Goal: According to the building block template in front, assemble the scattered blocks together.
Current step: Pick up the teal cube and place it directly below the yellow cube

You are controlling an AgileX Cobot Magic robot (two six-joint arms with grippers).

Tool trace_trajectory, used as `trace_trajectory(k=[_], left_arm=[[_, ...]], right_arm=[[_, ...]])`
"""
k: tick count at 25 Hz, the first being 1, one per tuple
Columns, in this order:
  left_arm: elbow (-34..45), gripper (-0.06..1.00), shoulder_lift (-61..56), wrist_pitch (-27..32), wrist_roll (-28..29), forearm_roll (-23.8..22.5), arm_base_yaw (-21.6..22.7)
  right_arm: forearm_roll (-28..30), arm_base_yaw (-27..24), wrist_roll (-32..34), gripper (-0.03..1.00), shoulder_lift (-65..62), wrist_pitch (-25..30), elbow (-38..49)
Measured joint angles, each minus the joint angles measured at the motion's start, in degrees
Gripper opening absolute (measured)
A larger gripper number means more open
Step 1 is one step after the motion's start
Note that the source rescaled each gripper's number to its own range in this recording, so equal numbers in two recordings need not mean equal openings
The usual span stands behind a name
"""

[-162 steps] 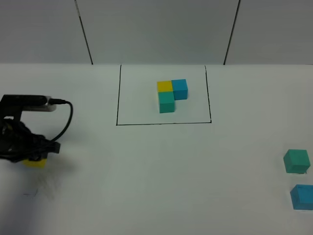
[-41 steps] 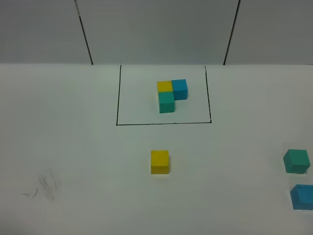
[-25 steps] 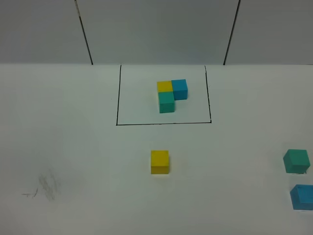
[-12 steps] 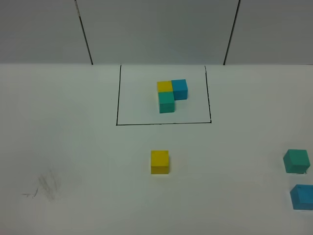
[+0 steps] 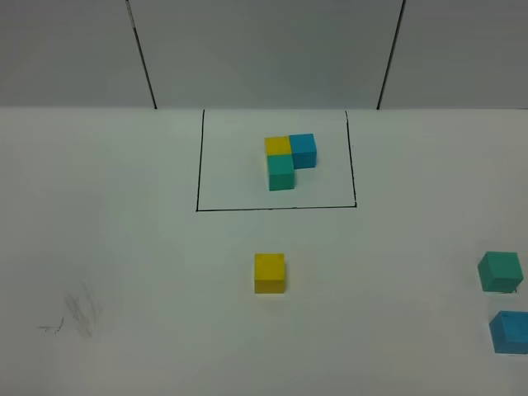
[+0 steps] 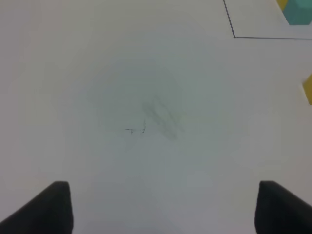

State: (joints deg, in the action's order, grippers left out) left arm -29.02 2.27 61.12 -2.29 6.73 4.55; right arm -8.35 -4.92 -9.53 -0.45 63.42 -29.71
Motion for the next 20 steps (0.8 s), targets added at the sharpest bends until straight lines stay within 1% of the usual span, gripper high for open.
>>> trace_trajectory(k=[20], left_arm=[[0.1,0.65,0.0,0.0,0.0,0.0,0.0]], right_arm=[[0.0,0.0,0.0,0.83,0.0,0.0,0.0]])
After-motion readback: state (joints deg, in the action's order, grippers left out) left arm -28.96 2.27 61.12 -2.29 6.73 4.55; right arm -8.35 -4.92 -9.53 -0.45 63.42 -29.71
